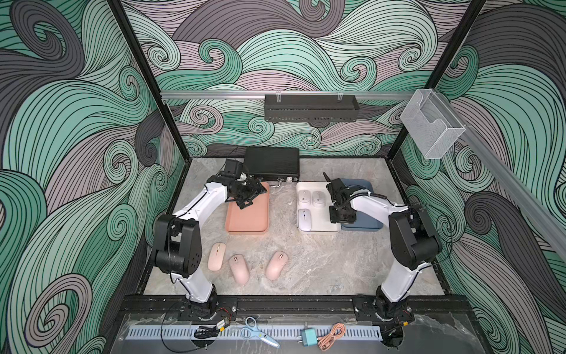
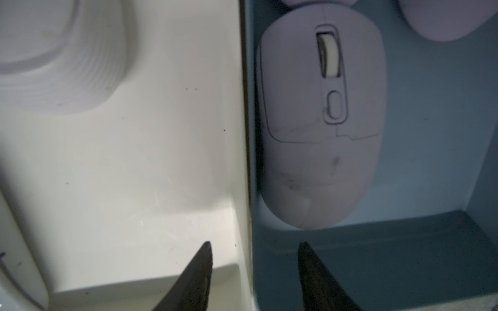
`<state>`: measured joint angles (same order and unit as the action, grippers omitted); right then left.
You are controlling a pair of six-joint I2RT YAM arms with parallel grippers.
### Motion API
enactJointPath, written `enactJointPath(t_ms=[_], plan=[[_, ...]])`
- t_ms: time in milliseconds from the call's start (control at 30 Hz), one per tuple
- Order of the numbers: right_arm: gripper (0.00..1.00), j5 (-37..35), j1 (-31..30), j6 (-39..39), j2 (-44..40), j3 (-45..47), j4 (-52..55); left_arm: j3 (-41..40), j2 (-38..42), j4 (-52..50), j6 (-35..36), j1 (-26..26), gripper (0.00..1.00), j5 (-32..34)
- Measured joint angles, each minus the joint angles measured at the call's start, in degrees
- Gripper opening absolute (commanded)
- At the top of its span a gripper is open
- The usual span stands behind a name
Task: Place the mice by color into the storage box
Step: Move the storage box to the center of the board.
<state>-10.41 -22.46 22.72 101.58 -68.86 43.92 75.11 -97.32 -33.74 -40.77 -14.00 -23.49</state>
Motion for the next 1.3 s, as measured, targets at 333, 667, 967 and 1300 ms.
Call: enactJointPath(t_ms=[333,667,967,1300], plan=[[0.66,0.72,-3.43,0.57,-19.61,-2.54,3.41,7.72,-11.96,-6.82,6.23,-9.49,0.44,11.19],[0.67,4.59,-5.64,3.26,-35.19,9.03,3.02,12.72,-16.94,-13.62,10.4,-14.51,0.13,23.85],[0.68,4.87,-5.7,3.3,-39.6,10.49,2.89,17.2,-20.9,-15.3,11.67,-18.49,0.0,27.76],[0.68,4.87,-5.64,3.3,-40.22,11.43,2.19,23.34,-23.78,-16.63,8.11,-24.5,0.0,28.79]])
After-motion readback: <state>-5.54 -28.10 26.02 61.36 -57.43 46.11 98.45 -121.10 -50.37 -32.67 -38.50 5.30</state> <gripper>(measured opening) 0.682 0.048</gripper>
